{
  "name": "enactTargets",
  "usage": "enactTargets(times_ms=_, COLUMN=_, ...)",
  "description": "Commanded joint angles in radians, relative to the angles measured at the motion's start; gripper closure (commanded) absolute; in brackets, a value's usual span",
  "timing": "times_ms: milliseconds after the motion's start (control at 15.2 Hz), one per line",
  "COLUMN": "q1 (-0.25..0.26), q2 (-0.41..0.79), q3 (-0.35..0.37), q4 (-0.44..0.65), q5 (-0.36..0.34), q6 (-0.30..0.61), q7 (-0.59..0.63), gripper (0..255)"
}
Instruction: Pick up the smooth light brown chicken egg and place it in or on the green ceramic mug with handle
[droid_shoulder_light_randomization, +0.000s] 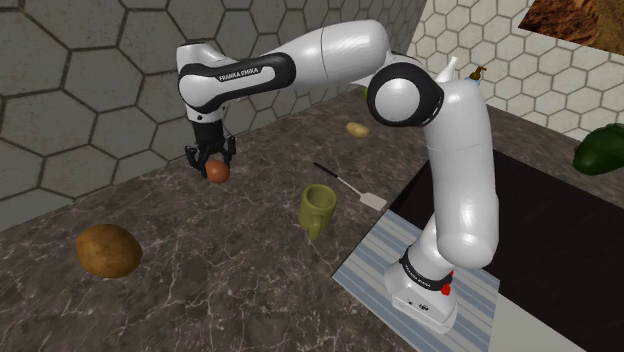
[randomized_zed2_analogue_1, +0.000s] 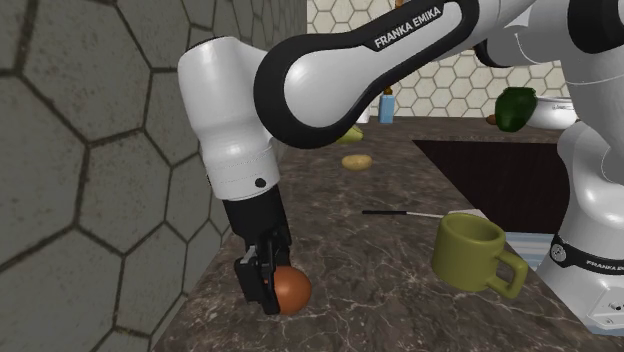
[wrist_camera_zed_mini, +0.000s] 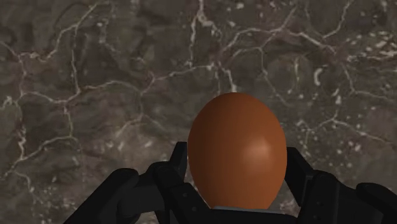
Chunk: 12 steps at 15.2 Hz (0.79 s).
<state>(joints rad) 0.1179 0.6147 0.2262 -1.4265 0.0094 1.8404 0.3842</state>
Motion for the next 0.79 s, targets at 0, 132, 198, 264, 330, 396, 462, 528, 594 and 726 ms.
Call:
enactTargets(times_ms=0, q1=0.0, q2=-0.008, q3=0.001, q4=0.013, q5=0.001, q6=-0.021, q7=0.001, gripper=255)
enactTargets(times_ms=132, q1=-0.001, q2=-0.017, q3=0.002, q4=0.027, q5=0.003, q6=-0.043, q7=0.002, gripper=255)
enactTargets(times_ms=198, q1=-0.001, q2=-0.021, q3=0.003, q4=0.033, q5=0.003, q6=-0.054, q7=0.003, gripper=255)
enactTargets(times_ms=264, q1=-0.001, q2=-0.025, q3=0.003, q4=0.041, q5=0.004, q6=-0.065, q7=0.004, gripper=255)
enactTargets(times_ms=330, q1=-0.001, q2=-0.028, q3=0.004, q4=0.049, q5=0.004, q6=-0.076, q7=0.005, gripper=255)
enactTargets(times_ms=396, q1=-0.001, q2=-0.032, q3=0.004, q4=0.057, q5=0.005, q6=-0.088, q7=0.006, gripper=255)
enactTargets(times_ms=462, q1=-0.001, q2=-0.035, q3=0.004, q4=0.065, q5=0.005, q6=-0.099, q7=0.006, gripper=255)
enactTargets(times_ms=528, q1=-0.001, q2=-0.038, q3=0.005, q4=0.075, q5=0.006, q6=-0.111, q7=0.007, gripper=255)
enactTargets(times_ms=594, q1=0.0, q2=-0.04, q3=0.005, q4=0.084, q5=0.006, q6=-0.123, q7=0.008, gripper=255)
enactTargets(times_ms=726, q1=0.0, q2=-0.045, q3=0.006, q4=0.103, q5=0.007, q6=-0.147, q7=0.01, gripper=255)
